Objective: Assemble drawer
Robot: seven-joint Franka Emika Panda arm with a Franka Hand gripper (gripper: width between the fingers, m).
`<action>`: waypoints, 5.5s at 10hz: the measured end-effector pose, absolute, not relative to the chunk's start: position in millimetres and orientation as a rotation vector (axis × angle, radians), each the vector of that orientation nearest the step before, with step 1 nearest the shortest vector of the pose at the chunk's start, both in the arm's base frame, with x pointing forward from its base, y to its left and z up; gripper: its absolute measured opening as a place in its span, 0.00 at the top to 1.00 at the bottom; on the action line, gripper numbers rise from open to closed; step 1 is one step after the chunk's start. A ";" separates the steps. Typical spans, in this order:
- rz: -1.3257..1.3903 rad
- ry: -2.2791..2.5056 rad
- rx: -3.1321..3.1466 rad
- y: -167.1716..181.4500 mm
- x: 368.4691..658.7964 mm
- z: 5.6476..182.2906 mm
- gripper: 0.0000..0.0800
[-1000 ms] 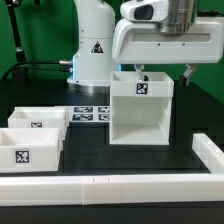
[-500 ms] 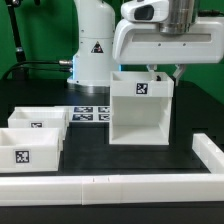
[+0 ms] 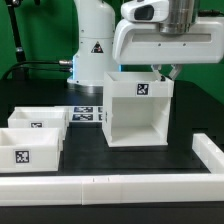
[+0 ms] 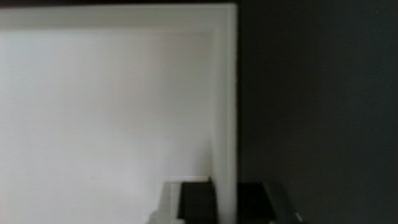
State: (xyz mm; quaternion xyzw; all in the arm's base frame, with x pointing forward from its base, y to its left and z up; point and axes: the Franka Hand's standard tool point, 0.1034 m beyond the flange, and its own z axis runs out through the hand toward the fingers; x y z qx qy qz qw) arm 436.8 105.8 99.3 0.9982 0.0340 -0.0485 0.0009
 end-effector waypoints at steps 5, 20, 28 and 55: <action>-0.150 0.122 3.135 105.2 438.4 99.4 0.95; 0.006 -0.512 3.178 101.3 553.3 101.4 0.95; 0.010 -1.233 3.021 105.3 570.9 105.1 0.95; -0.175 -2.162 2.480 93.7 643.1 100.9 0.46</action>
Offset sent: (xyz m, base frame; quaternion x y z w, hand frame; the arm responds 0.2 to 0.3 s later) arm 0.0000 0.0000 0.0000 0.0000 0.0000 0.0000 1.0000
